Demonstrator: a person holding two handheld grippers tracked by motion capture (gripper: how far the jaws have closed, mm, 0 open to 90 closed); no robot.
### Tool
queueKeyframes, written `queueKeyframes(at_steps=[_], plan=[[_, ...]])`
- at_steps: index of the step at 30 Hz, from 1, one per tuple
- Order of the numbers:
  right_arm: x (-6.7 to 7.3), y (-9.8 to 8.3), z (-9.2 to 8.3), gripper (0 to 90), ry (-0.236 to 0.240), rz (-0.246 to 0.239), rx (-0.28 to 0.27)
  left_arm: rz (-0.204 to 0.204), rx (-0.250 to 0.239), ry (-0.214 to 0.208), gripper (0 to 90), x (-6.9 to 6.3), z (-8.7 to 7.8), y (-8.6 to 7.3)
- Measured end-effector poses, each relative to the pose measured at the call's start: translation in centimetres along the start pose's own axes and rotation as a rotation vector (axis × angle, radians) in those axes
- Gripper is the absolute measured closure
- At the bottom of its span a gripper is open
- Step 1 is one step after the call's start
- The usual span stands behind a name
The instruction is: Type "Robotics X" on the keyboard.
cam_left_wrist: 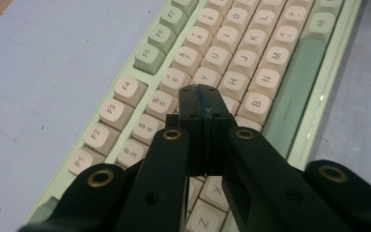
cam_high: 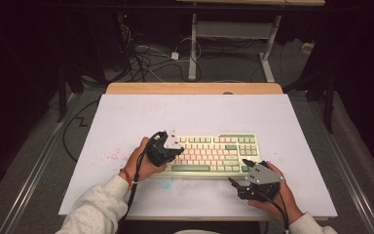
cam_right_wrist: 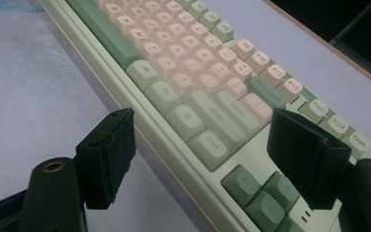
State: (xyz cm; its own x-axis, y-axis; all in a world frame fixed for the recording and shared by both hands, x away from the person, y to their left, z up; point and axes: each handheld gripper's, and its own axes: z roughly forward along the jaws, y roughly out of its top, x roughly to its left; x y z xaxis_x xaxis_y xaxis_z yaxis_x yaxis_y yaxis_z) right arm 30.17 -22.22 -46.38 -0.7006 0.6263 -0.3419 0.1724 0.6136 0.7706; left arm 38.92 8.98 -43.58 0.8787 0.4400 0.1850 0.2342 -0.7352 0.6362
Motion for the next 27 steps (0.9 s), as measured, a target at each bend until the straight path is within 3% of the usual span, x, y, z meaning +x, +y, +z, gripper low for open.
queueKeyframes(at_steps=[10,19,27], plan=[[-0.1,-0.1,0.0,25.8,0.008,0.002,-0.003,0.028,0.052,0.008,87.4,0.2,1.9,0.8],[0.0,-0.1,0.0,25.8,0.009,-0.002,0.002,0.034,0.051,0.000,86.9,0.3,2.3,1.1],[0.1,-0.1,0.1,25.8,0.011,-0.007,0.013,0.071,0.096,0.010,87.6,-0.2,3.2,1.7]])
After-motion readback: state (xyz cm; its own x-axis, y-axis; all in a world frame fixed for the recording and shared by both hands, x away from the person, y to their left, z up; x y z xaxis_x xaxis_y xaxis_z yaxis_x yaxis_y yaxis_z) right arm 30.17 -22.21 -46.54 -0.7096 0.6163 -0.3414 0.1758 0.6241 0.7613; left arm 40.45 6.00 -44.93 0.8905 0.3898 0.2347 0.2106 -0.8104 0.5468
